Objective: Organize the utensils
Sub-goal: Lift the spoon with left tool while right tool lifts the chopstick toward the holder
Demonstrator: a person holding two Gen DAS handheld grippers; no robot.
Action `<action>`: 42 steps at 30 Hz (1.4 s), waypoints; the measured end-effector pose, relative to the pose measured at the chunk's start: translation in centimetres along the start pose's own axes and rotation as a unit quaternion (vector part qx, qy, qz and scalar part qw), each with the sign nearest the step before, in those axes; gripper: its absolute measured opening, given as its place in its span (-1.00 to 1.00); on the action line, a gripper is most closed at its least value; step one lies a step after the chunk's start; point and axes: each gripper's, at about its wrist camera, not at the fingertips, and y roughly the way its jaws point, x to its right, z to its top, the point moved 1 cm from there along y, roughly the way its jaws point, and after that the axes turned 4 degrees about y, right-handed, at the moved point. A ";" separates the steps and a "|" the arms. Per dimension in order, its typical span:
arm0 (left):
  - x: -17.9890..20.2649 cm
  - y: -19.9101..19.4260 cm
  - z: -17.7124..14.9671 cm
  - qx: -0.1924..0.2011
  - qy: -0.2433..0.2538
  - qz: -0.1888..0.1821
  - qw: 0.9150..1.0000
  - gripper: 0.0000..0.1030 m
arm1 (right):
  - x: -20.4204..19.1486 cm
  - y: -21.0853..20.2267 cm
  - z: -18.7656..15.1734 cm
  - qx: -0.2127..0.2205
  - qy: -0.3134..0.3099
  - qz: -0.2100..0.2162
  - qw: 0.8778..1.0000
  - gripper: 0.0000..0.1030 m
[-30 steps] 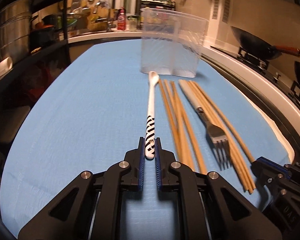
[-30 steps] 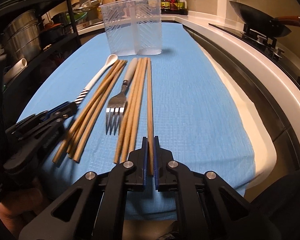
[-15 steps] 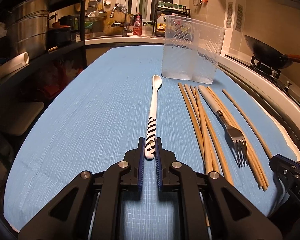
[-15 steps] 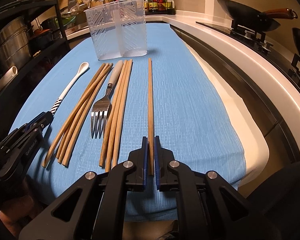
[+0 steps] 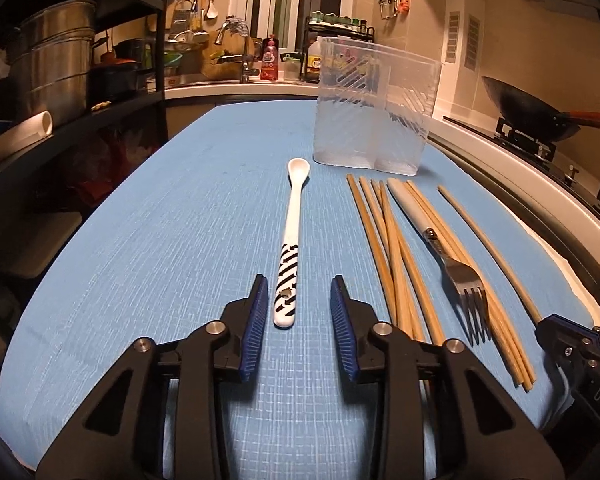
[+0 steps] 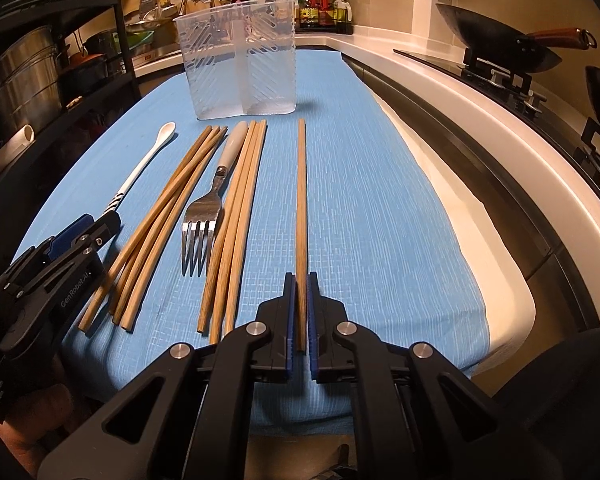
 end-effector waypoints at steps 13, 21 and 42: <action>-1.1 -2.3 1.1 0.026 0.014 0.028 0.999 -0.79 | -0.2 -0.9 0.2 0.022 -0.004 0.008 1.000 -0.90; -2.4 -5.8 3.0 0.077 0.007 0.039 0.996 -0.81 | 0.0 -3.5 0.4 0.070 -0.004 0.023 0.997 -0.90; -4.6 -2.5 16.9 0.073 0.001 -0.042 0.996 -0.83 | -0.9 -7.6 14.0 0.108 -0.057 0.055 0.991 -0.90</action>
